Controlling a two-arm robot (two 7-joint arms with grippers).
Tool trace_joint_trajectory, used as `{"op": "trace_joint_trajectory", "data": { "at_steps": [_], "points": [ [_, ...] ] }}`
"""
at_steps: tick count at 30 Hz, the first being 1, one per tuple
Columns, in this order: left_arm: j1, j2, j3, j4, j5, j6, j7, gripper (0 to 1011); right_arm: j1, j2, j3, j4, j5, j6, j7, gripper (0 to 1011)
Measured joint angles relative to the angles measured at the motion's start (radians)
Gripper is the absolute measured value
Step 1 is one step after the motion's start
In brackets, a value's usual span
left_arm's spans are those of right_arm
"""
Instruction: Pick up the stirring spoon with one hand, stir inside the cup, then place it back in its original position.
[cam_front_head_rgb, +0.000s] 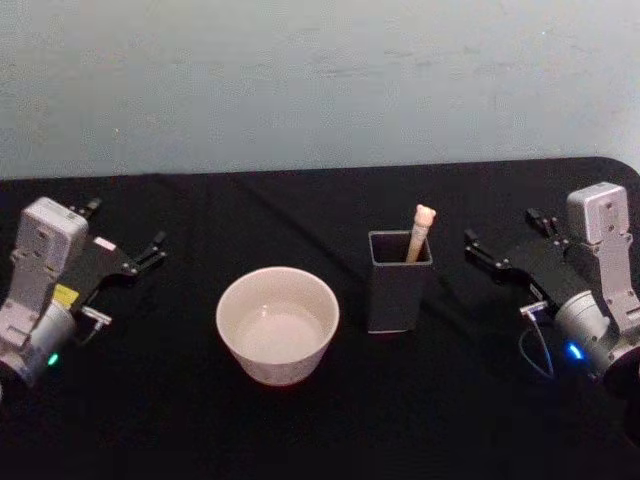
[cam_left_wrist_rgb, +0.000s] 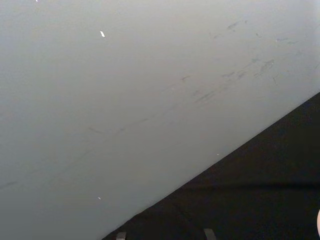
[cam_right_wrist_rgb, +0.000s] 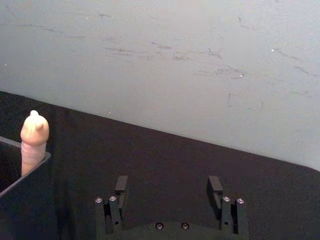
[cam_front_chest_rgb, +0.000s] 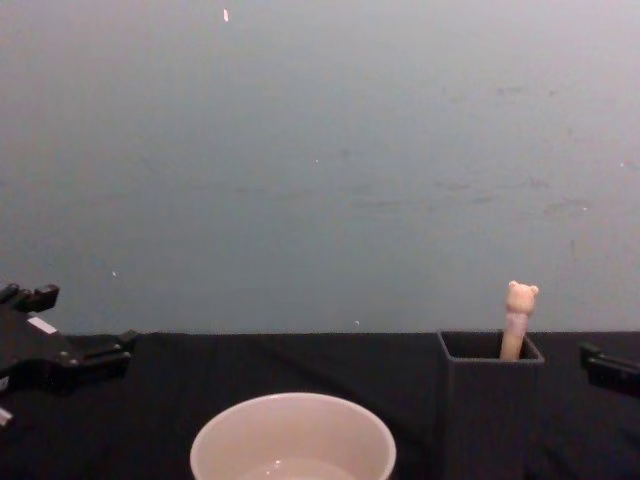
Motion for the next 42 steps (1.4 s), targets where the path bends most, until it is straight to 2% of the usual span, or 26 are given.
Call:
{"op": "trace_joint_trajectory", "data": {
  "at_steps": [42],
  "points": [
    [0.000, 0.000, 0.000, 0.000, 0.000, 0.000, 0.000, 1001, 0.000, 0.000, 0.000, 0.000, 0.000, 0.000, 0.000, 1000]
  ]
}}
